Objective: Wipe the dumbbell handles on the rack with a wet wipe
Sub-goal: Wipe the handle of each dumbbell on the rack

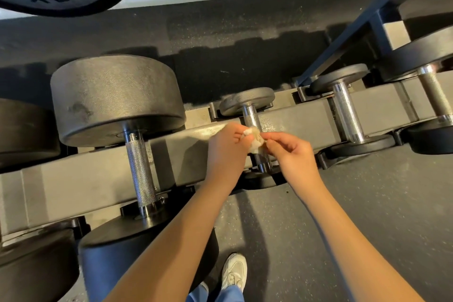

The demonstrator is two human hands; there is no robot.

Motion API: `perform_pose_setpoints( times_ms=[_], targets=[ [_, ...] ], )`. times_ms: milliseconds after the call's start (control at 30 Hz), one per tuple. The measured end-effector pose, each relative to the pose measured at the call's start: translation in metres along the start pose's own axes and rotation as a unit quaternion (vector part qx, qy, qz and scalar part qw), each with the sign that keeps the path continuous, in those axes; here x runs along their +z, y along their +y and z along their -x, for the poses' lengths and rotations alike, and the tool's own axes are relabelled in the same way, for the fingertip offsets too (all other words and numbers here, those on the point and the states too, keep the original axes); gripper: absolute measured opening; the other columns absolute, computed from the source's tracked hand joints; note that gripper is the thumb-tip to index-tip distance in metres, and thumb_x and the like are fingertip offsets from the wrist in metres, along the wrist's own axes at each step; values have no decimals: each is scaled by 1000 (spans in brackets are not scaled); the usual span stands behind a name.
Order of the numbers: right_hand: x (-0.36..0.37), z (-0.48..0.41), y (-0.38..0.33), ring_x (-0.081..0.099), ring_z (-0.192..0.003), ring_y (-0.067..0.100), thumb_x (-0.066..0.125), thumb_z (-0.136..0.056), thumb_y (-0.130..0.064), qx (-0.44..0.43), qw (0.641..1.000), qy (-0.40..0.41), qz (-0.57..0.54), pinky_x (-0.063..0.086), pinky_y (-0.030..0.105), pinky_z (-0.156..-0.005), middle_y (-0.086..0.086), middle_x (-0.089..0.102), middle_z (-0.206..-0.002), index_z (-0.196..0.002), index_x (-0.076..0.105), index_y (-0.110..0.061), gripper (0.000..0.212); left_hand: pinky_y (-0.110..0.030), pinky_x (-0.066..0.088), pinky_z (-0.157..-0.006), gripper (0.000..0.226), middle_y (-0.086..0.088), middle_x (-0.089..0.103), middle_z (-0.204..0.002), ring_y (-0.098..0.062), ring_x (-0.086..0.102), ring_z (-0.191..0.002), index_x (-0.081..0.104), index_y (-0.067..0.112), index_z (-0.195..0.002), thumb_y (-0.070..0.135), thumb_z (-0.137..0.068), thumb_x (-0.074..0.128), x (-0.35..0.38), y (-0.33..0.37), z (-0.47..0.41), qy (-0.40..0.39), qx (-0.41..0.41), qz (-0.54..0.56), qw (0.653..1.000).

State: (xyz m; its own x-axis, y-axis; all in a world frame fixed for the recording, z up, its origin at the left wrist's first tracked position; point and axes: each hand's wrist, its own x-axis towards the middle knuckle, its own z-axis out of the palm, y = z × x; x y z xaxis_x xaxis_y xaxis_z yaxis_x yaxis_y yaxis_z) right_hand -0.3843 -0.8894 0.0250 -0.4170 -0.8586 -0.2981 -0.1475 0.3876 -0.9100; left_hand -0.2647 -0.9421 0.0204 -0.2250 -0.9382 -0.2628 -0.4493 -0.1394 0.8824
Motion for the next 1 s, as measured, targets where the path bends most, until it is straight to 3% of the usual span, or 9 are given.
perform_pose_setpoints(
  times_ms=[67,133,233,400,600,733,800,867,1000],
  targets=[
    [-6,0,7,62,-95,2,55,-94,-10,-24,996,40,77,45,7,-79,-9,67,-103,-109,67,-21,22,-3,36,-59,18,10,53,-67,0,49,-60,59,17,-77,20,-94,53,2,-5,-12,63,-7,-18,998],
    [-9,-1,20,58,-104,8,52,-97,-16,-27,986,76,145,42,12,-84,-2,64,-115,-121,62,-15,27,-4,34,-56,23,9,50,-63,-1,46,-57,57,14,-72,18,-94,52,7,-9,-22,103,-16,2,995],
    [-2,0,36,52,-105,7,44,-100,-19,-10,984,79,157,34,2,-80,3,60,-121,-127,57,-9,32,-6,32,-54,31,8,44,-59,-2,39,-54,49,17,-64,16,-95,50,20,-11,-32,115,-20,8,993],
    [2,-2,39,50,-98,6,40,-101,-17,-36,980,96,170,31,1,-77,-3,58,-106,-121,61,-6,31,-10,33,-52,27,-3,51,-62,-8,40,-56,58,2,-68,15,-91,53,28,-17,-33,65,-28,35,997],
    [3,-1,39,53,-94,8,38,-102,-16,-45,980,87,175,34,0,-75,-6,57,-97,-113,64,-6,30,-19,28,-51,30,3,43,-55,-7,35,-52,51,8,-61,14,-91,55,26,-12,-36,87,-33,19,995],
    [3,1,38,52,-89,9,38,-101,-14,-51,979,84,178,37,4,-74,-5,57,-92,-107,65,-4,29,-19,42,-59,31,1,60,-65,-7,53,-58,63,10,-72,27,-96,52,29,-23,-6,6,-43,-23,999],
    [3,1,38,53,-91,10,38,-101,-14,-53,979,89,177,36,6,-73,-4,58,-94,-108,65,-4,29,-14,39,-58,32,3,61,-66,-5,55,-60,63,14,-70,29,-97,52,30,-28,9,-24,-46,-37,998],
    [5,1,37,52,-89,7,38,-101,-14,-55,979,89,178,34,4,-73,-5,58,-94,-108,65,-4,29,-13,40,-59,30,3,62,-68,-5,57,-62,65,14,-74,30,-96,53,27,-24,7,-15,-41,-48,998],
    [7,3,36,50,-83,4,39,-101,-13,-63,979,87,174,35,1,-73,-7,55,-89,-105,66,-5,28,-26,41,-61,29,-13,61,-67,-15,49,-58,61,0,-72,19,-93,52,18,-3,-24,67,-23,-16,997]
  ],
)
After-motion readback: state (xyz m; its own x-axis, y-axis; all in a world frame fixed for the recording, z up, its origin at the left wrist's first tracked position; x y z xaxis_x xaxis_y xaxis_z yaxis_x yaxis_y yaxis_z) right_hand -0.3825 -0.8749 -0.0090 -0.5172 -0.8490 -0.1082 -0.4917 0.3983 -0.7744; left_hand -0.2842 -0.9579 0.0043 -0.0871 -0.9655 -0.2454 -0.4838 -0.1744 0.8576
